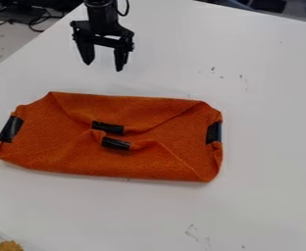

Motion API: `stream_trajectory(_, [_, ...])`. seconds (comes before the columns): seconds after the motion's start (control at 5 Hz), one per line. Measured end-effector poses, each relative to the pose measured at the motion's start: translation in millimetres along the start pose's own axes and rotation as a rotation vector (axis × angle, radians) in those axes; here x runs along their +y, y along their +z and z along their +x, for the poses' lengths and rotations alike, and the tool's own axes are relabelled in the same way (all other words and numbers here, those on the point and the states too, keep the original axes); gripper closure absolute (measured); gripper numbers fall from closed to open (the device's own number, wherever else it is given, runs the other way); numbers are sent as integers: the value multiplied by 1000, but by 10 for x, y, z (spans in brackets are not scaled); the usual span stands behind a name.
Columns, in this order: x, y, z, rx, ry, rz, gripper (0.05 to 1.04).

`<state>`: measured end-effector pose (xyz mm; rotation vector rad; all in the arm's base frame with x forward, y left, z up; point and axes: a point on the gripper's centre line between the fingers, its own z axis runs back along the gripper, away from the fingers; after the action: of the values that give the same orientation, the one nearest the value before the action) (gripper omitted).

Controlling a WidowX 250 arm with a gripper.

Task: Unfold the cloth from center to top

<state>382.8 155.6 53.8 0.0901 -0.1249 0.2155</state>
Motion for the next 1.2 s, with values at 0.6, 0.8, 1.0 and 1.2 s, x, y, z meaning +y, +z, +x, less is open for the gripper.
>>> stream_trajectory(0.6, [90, 62, -343, -30, 114, 4, 83])
stream_trajectory(0.8, [105, 221, -537, -58, 175, 18, 83])
stream_trajectory(1.0, [96, 186, -755, -56, 244, -12, 83])
stream_trajectory(1.2, [53, 66, -914, -39, 292, -67, 83])
